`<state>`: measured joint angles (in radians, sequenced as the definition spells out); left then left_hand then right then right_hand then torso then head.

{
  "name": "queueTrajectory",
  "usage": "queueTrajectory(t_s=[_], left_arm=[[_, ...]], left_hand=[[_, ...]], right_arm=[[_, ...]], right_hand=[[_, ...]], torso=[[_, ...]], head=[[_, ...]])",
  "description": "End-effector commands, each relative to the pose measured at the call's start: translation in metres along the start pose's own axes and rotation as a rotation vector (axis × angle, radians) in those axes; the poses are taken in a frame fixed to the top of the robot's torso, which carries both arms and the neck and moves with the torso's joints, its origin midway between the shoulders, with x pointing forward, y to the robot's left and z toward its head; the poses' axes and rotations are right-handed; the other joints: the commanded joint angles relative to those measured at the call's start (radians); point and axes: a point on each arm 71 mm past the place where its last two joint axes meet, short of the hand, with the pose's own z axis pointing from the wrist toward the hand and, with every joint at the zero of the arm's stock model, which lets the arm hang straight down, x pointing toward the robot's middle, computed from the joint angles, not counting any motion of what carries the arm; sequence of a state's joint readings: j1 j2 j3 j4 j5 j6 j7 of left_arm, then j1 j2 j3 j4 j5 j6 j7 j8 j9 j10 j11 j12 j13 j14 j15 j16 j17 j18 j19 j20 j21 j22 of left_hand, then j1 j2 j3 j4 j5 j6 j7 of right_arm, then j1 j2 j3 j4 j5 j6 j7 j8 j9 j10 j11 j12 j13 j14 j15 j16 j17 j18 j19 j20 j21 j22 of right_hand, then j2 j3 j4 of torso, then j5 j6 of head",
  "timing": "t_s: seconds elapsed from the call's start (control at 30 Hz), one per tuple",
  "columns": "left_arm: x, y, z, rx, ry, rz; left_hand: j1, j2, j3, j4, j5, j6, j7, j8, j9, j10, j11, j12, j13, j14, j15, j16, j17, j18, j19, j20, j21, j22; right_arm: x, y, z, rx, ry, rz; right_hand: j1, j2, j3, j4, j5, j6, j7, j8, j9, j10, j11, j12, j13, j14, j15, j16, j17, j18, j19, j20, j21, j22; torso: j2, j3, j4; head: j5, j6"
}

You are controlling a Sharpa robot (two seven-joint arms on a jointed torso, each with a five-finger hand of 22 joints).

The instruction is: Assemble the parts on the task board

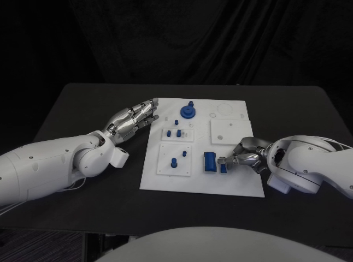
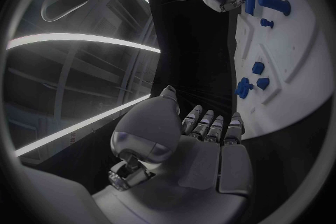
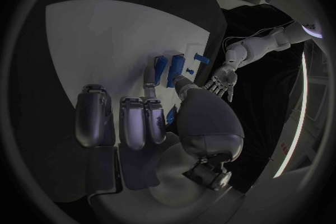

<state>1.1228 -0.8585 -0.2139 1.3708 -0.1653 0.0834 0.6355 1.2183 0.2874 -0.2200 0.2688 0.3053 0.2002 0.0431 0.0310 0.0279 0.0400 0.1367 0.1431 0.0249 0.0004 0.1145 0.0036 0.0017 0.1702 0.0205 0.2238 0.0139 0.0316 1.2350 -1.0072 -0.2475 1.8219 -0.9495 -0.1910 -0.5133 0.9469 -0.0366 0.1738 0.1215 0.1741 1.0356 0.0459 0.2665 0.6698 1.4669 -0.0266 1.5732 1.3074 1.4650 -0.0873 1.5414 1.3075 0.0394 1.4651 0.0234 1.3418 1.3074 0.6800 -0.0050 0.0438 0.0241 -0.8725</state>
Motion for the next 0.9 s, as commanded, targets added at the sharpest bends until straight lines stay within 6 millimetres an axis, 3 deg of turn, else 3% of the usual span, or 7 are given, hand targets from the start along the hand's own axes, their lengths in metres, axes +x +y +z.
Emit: queueTrajectory(t_s=[0.03, 0.2, 0.33, 0.5, 0.63, 0.73, 0.9], left_arm=[[0.002, 0.0, -0.001, 0.008, 0.014, -0.011], [0.001, 0.0, -0.001, 0.007, 0.013, -0.011], [0.001, 0.0, -0.001, 0.006, 0.013, -0.011], [0.001, 0.001, -0.001, 0.005, 0.012, -0.011], [0.001, 0.001, -0.002, 0.004, 0.012, -0.011], [0.001, 0.002, -0.002, 0.003, 0.012, -0.012], [0.0, 0.002, -0.002, 0.003, 0.012, -0.013]], left_hand=[[0.007, -0.001, 0.005, 0.0, 0.003, -0.002, 0.002, 0.002, 0.001, 0.001, 0.005, 0.004, 0.001, 0.0, 0.009, -0.004, -0.002, 0.007, 0.0, 0.006, 0.004, 0.001], [0.007, -0.001, 0.005, 0.0, 0.003, -0.002, 0.002, 0.002, 0.001, 0.001, 0.005, 0.004, 0.001, 0.0, 0.009, -0.004, -0.002, 0.007, 0.0, 0.006, 0.004, 0.001], [0.008, -0.001, 0.006, -0.002, 0.006, -0.001, 0.003, 0.002, 0.001, 0.001, 0.005, 0.004, 0.001, 0.0, 0.009, -0.004, -0.002, 0.007, 0.0, 0.006, 0.004, 0.001], [0.009, -0.001, 0.007, -0.002, 0.007, -0.001, 0.004, 0.002, 0.001, 0.001, 0.005, 0.005, 0.001, 0.0, 0.009, -0.004, -0.002, 0.007, 0.0, 0.007, 0.004, 0.001], [0.009, -0.001, 0.007, -0.002, 0.007, -0.001, 0.004, 0.002, 0.001, 0.001, 0.005, 0.005, 0.001, 0.0, 0.009, -0.004, -0.002, 0.007, 0.0, 0.007, 0.004, 0.001], [0.009, -0.001, 0.007, -0.002, 0.007, -0.001, 0.004, 0.002, 0.001, 0.001, 0.005, 0.005, 0.001, 0.0, 0.009, -0.004, -0.002, 0.007, 0.0, 0.007, 0.004, 0.001], [0.01, -0.001, 0.007, -0.004, 0.008, 0.0, 0.005, 0.003, 0.001, 0.001, 0.005, 0.005, 0.001, 0.0, 0.009, -0.004, -0.002, 0.006, 0.0, 0.007, 0.004, 0.001]], right_arm=[[-0.004, 0.001, -0.004, -0.03, -0.052, -0.016], [-0.004, 0.002, -0.01, -0.09, -0.07, -0.048], [-0.003, 0.003, -0.016, -0.126, -0.07, -0.089], [-0.003, 0.0, -0.02, -0.136, -0.071, -0.14], [-0.002, -0.002, -0.021, -0.129, -0.065, -0.16], [-0.002, -0.004, -0.021, -0.12, -0.059, -0.179], [0.0, -0.006, -0.02, -0.109, -0.045, -0.2]], right_hand=[[-0.002, 0.002, -0.001, 0.007, -0.004, 0.006, -0.001, 0.008, 0.003, 0.104, 0.003, -0.002, 0.263, 0.093, 0.004, 0.001, 0.2, 0.015, 0.007, 0.006, -0.001, 0.192], [0.051, -0.004, -0.008, -0.006, -0.004, 0.009, -0.009, 0.047, 0.033, 0.104, -0.004, -0.002, 0.263, 0.094, -0.002, 0.004, 0.205, 0.014, 0.01, 0.001, 0.003, 0.193], [0.08, -0.006, -0.031, 0.005, -0.004, -0.02, -0.015, 0.117, 0.096, 0.104, -0.01, -0.002, 0.263, 0.094, -0.008, 0.005, 0.208, 0.012, 0.012, -0.004, 0.006, 0.195], [0.116, -0.011, -0.071, 0.039, -0.003, -0.083, -0.035, 0.319, 0.286, 0.104, -0.031, -0.002, 0.263, 0.095, -0.021, 0.007, 0.211, 0.013, 0.014, -0.019, 0.007, 0.195], [0.129, -0.015, -0.086, 0.062, -0.002, -0.11, -0.047, 0.412, 0.38, 0.104, -0.038, -0.002, 0.263, 0.095, -0.029, 0.007, 0.21, 0.012, 0.014, -0.024, 0.006, 0.195], [0.131, -0.022, -0.096, 0.087, -0.002, -0.122, -0.053, 0.467, 0.437, 0.104, -0.043, -0.002, 0.263, 0.095, -0.034, 0.006, 0.209, 0.012, 0.014, -0.028, 0.005, 0.195], [0.135, -0.029, -0.099, 0.101, -0.001, -0.115, -0.055, 0.498, 0.464, 0.104, -0.045, -0.002, 0.263, 0.095, -0.035, 0.006, 0.209, 0.013, 0.013, -0.03, 0.002, 0.194]], torso=[[0.0, -0.0006, -0.0005], [0.0, 0.0003, -0.0001], [0.0, 0.0009, 0.0], [0.0, 0.0018, -0.0006], [0.0, 0.0015, -0.0005], [0.0, 0.0016, -0.0008], [-0.002, 0.0012, -0.0011]], head=[[0.002, 0.0], [0.002, 0.0], [0.001, 0.0], [0.0, 0.0], [0.0, 0.0], [0.001, 0.0], [0.0, 0.0]])
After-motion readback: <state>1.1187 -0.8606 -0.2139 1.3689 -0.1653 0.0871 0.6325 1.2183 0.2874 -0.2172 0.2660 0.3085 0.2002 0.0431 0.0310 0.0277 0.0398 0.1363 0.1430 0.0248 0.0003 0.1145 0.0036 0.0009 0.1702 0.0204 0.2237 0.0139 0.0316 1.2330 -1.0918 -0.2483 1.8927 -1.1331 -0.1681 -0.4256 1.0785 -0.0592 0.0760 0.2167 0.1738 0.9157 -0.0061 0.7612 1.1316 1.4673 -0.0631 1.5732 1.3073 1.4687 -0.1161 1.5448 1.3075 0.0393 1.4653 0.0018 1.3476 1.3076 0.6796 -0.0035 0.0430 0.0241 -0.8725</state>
